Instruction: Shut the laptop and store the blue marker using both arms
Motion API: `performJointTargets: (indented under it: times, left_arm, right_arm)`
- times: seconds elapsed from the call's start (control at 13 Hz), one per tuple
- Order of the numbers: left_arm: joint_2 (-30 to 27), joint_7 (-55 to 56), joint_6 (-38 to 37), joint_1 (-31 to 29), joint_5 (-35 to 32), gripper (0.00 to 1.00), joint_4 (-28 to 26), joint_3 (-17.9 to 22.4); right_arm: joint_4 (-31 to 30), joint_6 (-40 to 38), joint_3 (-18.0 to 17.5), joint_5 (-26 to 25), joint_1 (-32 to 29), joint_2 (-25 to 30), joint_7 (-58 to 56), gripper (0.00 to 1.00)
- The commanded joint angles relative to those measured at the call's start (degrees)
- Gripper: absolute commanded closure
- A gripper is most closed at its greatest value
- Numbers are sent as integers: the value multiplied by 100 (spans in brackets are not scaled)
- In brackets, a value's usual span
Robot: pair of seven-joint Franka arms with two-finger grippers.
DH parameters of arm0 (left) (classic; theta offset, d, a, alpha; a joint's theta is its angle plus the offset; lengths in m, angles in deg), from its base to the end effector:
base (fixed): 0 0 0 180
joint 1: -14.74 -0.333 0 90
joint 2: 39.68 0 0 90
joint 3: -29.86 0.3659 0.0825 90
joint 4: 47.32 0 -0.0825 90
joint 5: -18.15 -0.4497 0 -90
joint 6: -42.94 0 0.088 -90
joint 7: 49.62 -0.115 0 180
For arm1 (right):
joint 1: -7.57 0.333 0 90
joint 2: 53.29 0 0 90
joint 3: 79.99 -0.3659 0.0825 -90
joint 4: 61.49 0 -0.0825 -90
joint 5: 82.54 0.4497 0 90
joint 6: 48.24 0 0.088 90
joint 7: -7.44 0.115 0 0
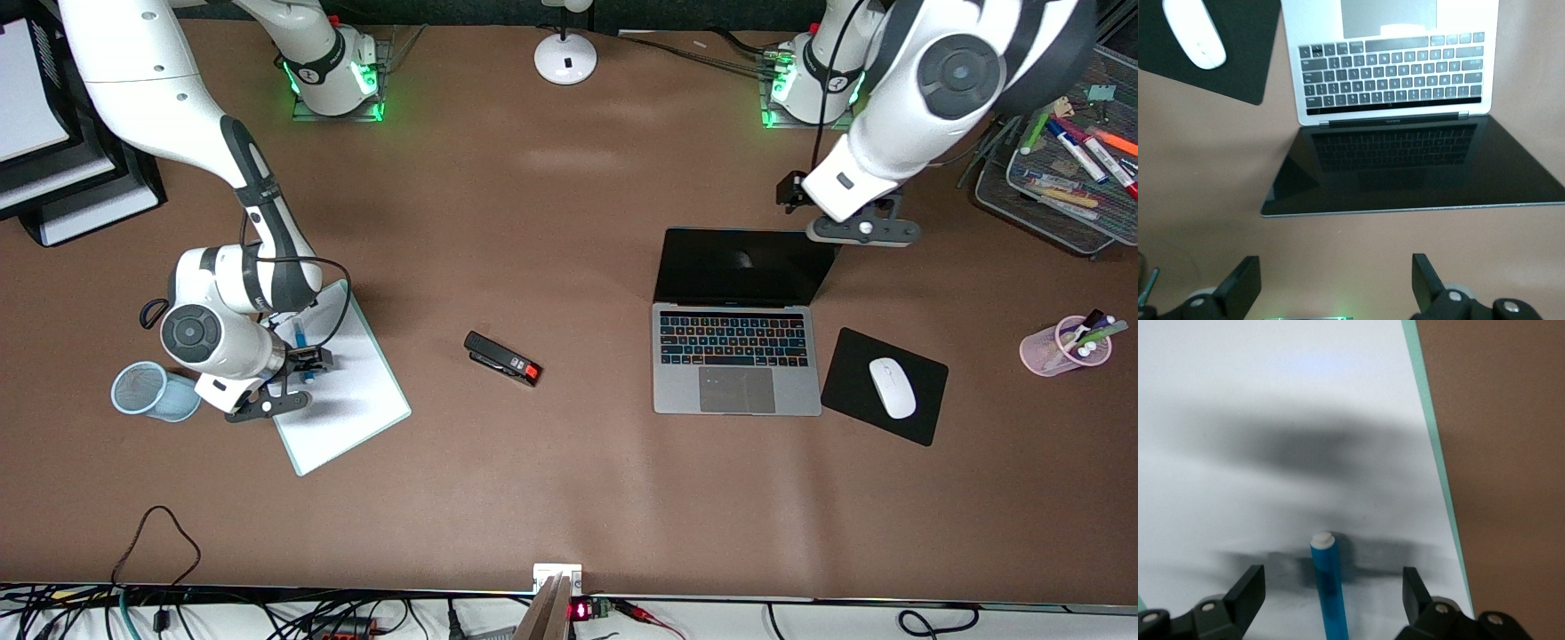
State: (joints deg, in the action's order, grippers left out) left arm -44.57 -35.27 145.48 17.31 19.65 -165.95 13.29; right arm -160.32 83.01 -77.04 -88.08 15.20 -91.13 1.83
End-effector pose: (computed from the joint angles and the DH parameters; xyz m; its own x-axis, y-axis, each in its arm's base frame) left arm 0.5277 -0.1886 0.4671 0.9793 -0.0658 -0.1913 -0.0765 -0.9958 -0.0493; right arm 0.7327 0.0603 0.1788 0.9630 0.2474 -0.1070 0.2569 -0.9624 0.0876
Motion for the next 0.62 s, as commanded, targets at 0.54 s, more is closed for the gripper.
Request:
performJointTargets:
  times: [0.54]
  left_arm:
    - [-161, 621, 363, -3, 157, 0, -741, -636]
  right_arm:
    - [-128, 76, -32, 132, -51, 5, -266, 32]
